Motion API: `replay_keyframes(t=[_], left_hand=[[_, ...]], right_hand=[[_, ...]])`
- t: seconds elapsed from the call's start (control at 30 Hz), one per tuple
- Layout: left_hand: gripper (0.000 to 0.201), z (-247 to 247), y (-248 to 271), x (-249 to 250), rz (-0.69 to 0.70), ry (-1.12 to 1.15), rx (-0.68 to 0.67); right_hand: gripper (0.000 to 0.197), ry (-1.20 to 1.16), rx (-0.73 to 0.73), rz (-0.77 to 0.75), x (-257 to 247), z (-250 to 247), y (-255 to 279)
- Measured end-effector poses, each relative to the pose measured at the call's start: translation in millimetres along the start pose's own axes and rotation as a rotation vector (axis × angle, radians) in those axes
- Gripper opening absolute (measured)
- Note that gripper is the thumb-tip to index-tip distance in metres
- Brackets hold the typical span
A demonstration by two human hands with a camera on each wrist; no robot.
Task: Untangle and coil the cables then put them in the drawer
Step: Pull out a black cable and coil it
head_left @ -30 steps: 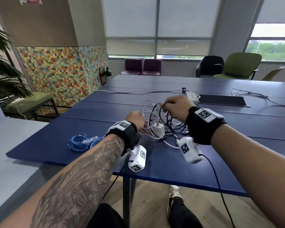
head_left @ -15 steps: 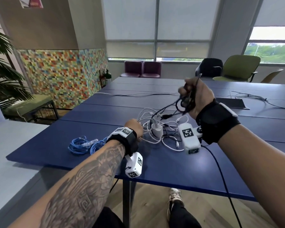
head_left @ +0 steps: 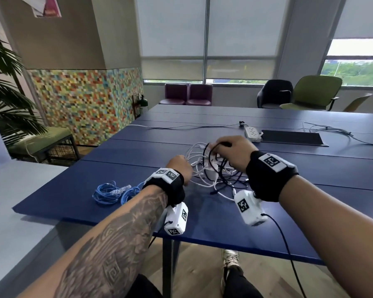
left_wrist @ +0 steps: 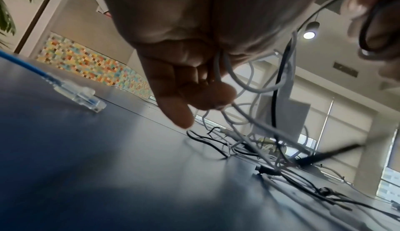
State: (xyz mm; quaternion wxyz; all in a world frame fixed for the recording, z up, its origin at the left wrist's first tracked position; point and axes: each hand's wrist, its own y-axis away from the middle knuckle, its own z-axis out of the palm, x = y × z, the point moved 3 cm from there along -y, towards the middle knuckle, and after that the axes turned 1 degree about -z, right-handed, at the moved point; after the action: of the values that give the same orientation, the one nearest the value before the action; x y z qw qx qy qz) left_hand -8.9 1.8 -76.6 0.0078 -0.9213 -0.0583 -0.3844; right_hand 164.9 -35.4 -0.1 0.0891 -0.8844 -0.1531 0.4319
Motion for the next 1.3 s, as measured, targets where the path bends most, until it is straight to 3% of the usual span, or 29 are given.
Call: replay_keyframes(t=[0.1, 0.23, 0.4, 0.6, 0.7, 0.77, 0.83, 0.93, 1.07, 1.3], left_hand=[[0.020, 1.3, -0.5, -5.2, -0.017, -0.170, -0.045], [0.024, 3.6, -2.9, -8.7, -0.023, -0.246, -0.024], [0.027, 7.4, -7.0, -19.7, -0.122, -0.078, 0.020], [0.017, 12.0, -9.1, -1.1, -0.117, 0.327, -0.011], [0.039, 15.6, -5.1, 2.8, -0.161, 0.511, -0.057], [0.077, 18.0, -2.1, 1.0, -0.166, 0.577, -0.112], [0.118, 17.8, -2.3, -2.3, -0.141, 0.481, -0.143], [0.138, 6.1, 3.9, -0.6, -0.050, 0.154, -0.122], [0.132, -16.2, 23.2, 11.0, 0.098, -0.415, 0.045], [0.137, -16.2, 48.8, 18.3, 0.101, -0.515, -0.038]], right_hand=[[0.025, -0.251, 0.208, -0.060, -14.6, -20.7, -4.8], [0.024, -0.509, 0.353, -0.039, -25.0, -44.8, -12.2], [0.023, -1.045, 0.411, 0.019, -38.4, -75.8, -12.5], [0.019, -1.110, 0.494, -0.010, -50.9, -84.8, -10.0], [0.021, -1.207, 0.456, -0.136, -63.5, -90.0, -9.4], [0.024, -1.211, 0.438, -0.183, -70.5, -91.9, -7.7], [0.023, -1.194, 0.465, -0.196, -72.7, -92.8, -6.3], [0.025, -1.160, 0.534, -0.193, -72.2, -93.1, -2.3], [0.027, -1.127, 0.608, -0.204, -72.1, -93.1, 5.3], [0.028, -1.080, 0.583, -0.150, -72.3, -81.1, 11.5]])
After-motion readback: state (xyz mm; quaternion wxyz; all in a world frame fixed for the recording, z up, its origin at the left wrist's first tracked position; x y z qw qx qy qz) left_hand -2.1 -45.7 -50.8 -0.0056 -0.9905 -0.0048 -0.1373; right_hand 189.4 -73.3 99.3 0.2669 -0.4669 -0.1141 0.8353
